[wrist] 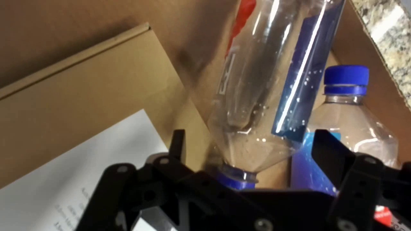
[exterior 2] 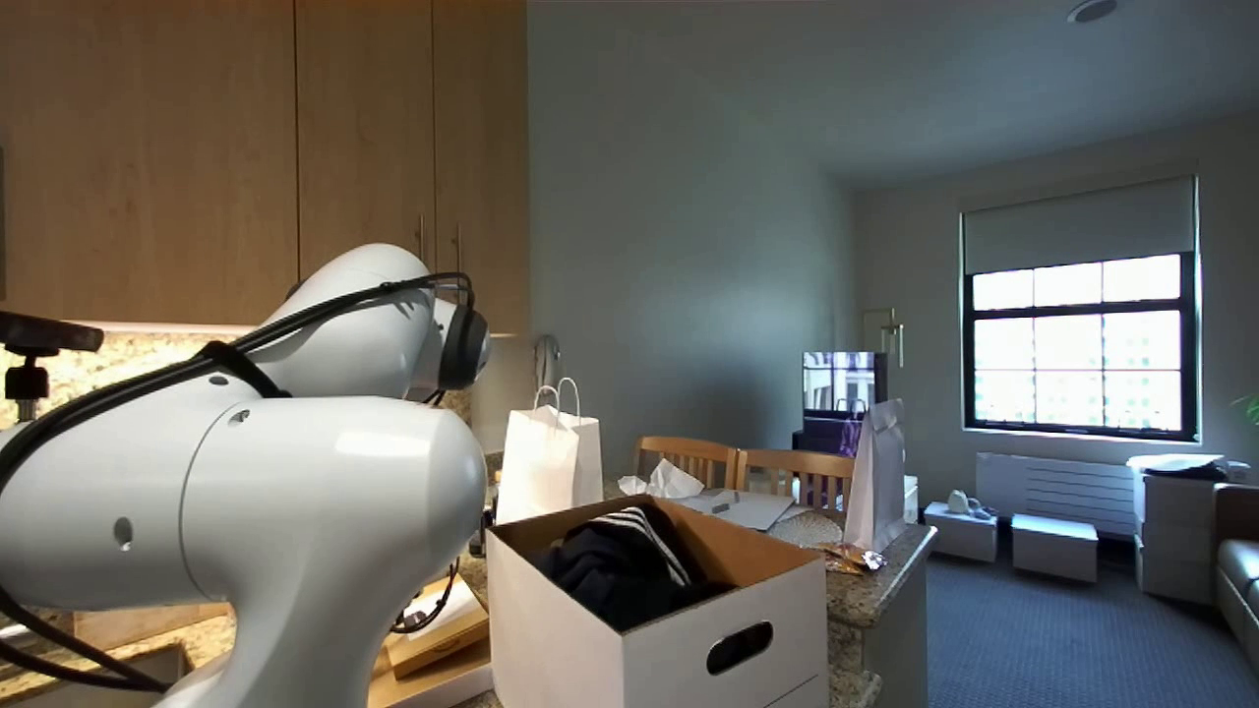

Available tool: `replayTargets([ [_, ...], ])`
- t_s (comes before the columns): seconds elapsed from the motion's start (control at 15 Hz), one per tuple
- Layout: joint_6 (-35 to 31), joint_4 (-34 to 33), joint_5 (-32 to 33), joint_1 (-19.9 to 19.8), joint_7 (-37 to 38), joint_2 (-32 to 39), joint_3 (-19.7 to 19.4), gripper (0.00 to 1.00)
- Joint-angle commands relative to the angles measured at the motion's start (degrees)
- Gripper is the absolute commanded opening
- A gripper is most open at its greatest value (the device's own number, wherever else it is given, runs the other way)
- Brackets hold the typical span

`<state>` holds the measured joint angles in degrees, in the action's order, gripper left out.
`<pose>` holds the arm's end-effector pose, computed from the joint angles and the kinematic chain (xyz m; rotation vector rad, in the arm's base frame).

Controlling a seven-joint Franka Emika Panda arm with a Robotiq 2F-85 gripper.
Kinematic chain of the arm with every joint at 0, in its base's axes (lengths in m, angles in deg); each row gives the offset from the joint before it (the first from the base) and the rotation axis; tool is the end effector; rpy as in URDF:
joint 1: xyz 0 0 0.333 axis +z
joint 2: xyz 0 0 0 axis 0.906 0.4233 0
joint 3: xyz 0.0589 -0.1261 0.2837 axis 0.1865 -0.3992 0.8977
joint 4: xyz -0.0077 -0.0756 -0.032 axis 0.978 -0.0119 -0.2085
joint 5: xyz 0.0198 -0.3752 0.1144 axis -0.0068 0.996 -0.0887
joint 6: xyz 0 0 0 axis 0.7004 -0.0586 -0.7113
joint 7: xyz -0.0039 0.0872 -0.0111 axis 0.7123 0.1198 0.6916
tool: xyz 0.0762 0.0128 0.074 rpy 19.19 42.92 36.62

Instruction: Put the bottles on the counter in the box

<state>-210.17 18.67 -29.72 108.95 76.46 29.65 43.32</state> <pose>0.3896 0.5837 0.1168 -2.9024 -1.0655 0.3999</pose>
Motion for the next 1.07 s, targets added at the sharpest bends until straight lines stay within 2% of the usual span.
replayTargets([
  [0.0,1.4,1.4,-3.3,0.0,-0.6,0.6,0.2,1.00],
  [0.2,0.2,3.4,-3.6,1.7,3.2,0.3,-1.1,0.98],
  [0.27,0.7,3.6,-3.5,2.4,4.8,0.2,-1.7,0.74],
  [0.4,0.4,4.2,-3.2,3.8,7.6,-0.1,-2.5,0.70],
  [0.67,0.7,5.1,-2.9,6.8,12.3,-1.0,-4.4,0.45],
  [1.0,-3.0,10.8,-2.1,10.9,21.1,-7.1,-8.4,0.35],
])
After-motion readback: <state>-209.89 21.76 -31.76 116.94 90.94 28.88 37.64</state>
